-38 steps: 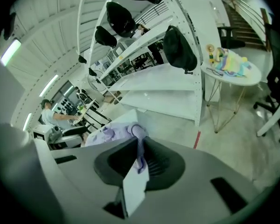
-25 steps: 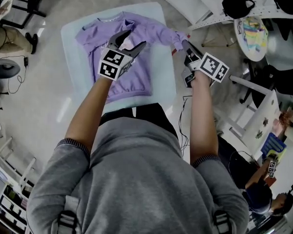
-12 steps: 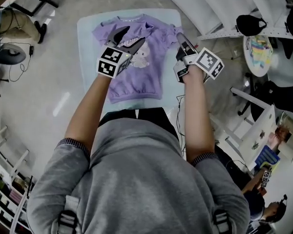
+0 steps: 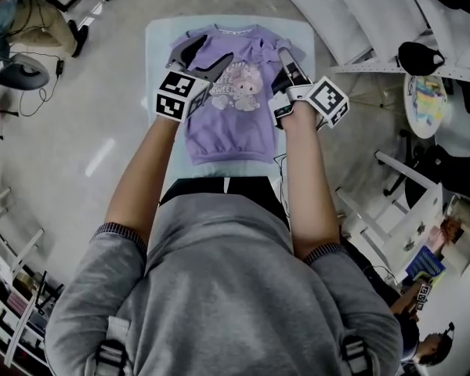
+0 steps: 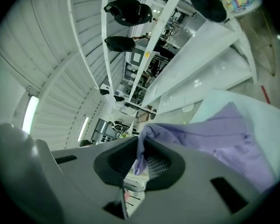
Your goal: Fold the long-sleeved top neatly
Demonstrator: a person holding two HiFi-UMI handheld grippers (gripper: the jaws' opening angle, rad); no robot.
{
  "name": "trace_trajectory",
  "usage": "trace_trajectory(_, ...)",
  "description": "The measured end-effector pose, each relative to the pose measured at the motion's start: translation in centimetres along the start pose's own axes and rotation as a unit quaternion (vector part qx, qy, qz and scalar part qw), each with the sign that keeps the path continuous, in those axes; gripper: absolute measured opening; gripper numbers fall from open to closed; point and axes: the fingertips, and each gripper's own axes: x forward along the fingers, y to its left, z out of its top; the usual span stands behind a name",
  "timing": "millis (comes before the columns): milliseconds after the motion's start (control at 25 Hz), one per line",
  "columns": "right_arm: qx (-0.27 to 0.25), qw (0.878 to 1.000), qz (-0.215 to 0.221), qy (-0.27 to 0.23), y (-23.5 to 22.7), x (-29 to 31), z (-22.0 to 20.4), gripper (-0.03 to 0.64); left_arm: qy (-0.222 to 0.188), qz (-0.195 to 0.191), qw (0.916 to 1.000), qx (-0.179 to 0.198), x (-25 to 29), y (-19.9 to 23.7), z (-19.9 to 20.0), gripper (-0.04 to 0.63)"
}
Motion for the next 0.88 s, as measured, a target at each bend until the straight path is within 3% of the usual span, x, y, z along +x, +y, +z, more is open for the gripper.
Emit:
trace_trajectory(200, 0.047, 0.998, 0.035, -0.025, 0.5, 2.4, -1.7, 0.049, -0.004, 0.006, 1.0000, 0.001, -1.0, 2.0, -0.1, 0.319)
trace_trajectory(480, 0.117, 0.985, 0.091, -0.084, -0.1, 5.9, -4.1, 0.049, -0.002, 0.011, 0.9999, -0.004, -2.1, 4.8, -1.3, 0.319)
trace_trajectory(880, 0.114, 0.987, 0.094, -0.070, -2.1, 11.9, -11.5, 0.049, 0.014, 0.027, 0.9993, -0.020, -4.3, 9.1, -5.1, 0.319)
